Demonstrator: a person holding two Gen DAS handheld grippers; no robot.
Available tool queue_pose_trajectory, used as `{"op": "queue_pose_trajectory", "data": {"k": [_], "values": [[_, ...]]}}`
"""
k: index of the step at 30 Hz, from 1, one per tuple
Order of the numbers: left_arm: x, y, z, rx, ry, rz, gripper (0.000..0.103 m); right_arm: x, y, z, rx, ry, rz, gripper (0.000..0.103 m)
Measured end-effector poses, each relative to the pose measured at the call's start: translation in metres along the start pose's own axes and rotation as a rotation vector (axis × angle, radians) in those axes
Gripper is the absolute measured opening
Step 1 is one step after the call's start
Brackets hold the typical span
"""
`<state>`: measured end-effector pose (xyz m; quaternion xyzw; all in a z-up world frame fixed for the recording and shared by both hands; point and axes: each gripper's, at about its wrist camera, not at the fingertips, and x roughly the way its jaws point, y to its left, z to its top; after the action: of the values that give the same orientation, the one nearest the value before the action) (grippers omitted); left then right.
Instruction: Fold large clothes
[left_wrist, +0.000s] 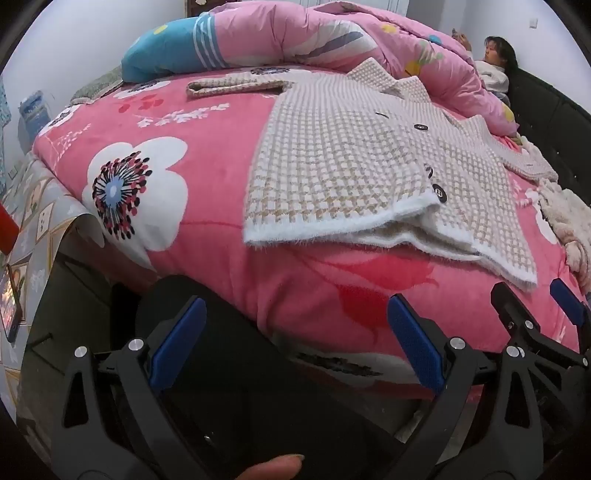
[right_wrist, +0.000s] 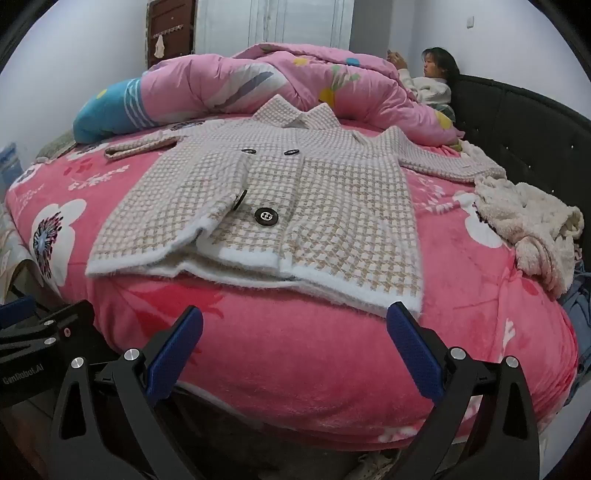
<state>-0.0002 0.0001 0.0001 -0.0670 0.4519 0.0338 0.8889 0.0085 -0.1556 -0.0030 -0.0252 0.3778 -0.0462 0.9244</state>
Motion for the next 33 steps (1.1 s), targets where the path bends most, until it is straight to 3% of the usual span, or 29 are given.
{"op": "queue_pose_trajectory", "data": {"k": [14,33], "values": [[0.004,0.002,-0.014,0.000,0.013,0.012,0.095,0.002,0.004,0.002,-0.002,0.015,0.013,0.097],[0.008,0.002,-0.005,0.001,0.035,0.015,0.095,0.002,0.007,0.000,0.010,0.032,0.028,0.097]]}}
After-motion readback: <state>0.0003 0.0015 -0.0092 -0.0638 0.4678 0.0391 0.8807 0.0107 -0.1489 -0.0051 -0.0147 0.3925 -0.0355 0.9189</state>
